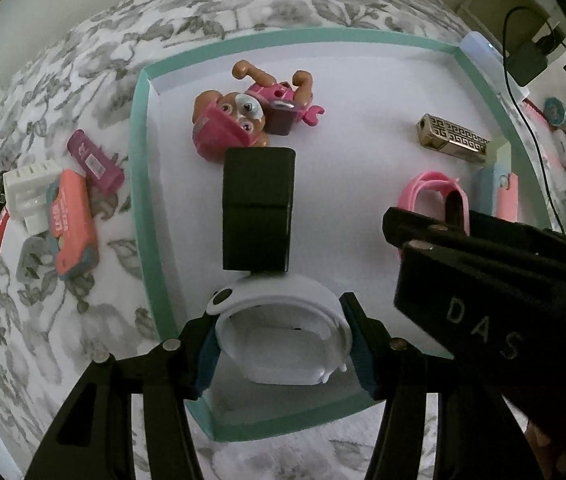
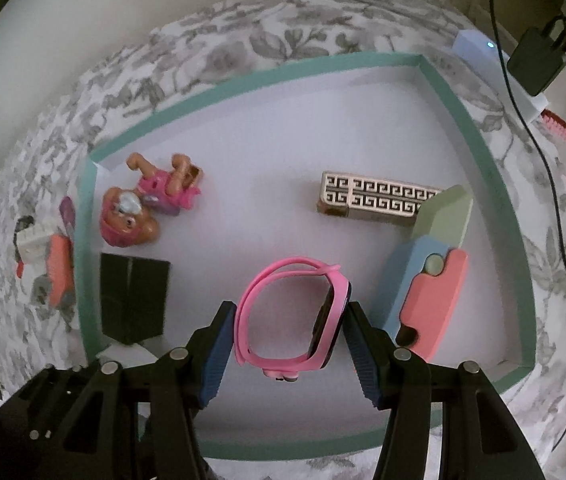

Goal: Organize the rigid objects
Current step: 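Carry both watch bands into the tray and open both grippers, then move both grippers from the tray back over the object pile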

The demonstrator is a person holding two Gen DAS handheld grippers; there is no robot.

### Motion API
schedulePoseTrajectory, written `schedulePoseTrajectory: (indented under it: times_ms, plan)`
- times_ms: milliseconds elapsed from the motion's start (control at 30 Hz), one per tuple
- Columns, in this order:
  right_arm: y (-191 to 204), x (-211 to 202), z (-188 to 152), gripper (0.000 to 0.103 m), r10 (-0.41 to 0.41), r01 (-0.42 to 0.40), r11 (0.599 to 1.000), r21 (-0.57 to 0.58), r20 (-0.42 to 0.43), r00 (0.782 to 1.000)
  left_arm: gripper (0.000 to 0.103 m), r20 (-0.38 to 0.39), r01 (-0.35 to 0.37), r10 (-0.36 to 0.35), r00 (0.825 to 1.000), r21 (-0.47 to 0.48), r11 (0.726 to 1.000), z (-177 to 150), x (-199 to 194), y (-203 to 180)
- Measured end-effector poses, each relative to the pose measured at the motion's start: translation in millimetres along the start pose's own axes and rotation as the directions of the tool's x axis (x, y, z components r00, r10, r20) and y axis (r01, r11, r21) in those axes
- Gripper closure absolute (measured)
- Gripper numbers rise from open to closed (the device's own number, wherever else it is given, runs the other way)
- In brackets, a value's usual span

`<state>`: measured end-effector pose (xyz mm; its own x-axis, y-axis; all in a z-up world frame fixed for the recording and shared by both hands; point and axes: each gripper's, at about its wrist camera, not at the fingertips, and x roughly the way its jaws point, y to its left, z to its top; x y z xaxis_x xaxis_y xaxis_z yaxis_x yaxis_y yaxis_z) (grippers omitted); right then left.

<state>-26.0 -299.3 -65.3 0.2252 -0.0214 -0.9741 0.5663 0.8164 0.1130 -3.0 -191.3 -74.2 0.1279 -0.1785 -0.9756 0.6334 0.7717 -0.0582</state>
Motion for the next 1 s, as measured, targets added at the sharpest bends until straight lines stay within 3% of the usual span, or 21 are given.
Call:
schedulePoseTrajectory:
  times_ms: [400,533,633,700,1000]
  plan:
    - [3.9,-1.3,-1.1,0.044,-0.025,0.025,1.000,-0.010,-0.012,1.000,0.045,-0.032,0.021,-0.022,0.999,-0.018,1.000,9.2,1.7,7.7]
    - [8.8,-16.2,4.9,0.040,-0.023,0.023,1.000,-0.009,0.033,0.999,0.044,-0.022,0.041,-0.042,0.999,-0.039,0.998,10.3,-10.0,13.8]
    - [11.8,-31.8,6.7,0.037,-0.022,0.023,1.000,-0.009,0.080,0.997,0.044,0.010,0.047,-0.046,0.999,-0.041,0.998,12.4,-22.0,16.5]
    - [14.6,-41.1,7.1,0.037,-0.025,0.026,1.000,-0.012,0.107,0.994,0.037,0.033,0.053,-0.052,0.998,-0.046,0.997,13.7,-31.2,19.5]
    - [5.9,-69.0,9.2,0.037,-0.020,0.017,1.000,0.019,0.191,0.981,0.036,0.124,0.101,-0.085,0.989,-0.132,0.986,15.4,-61.8,55.2]
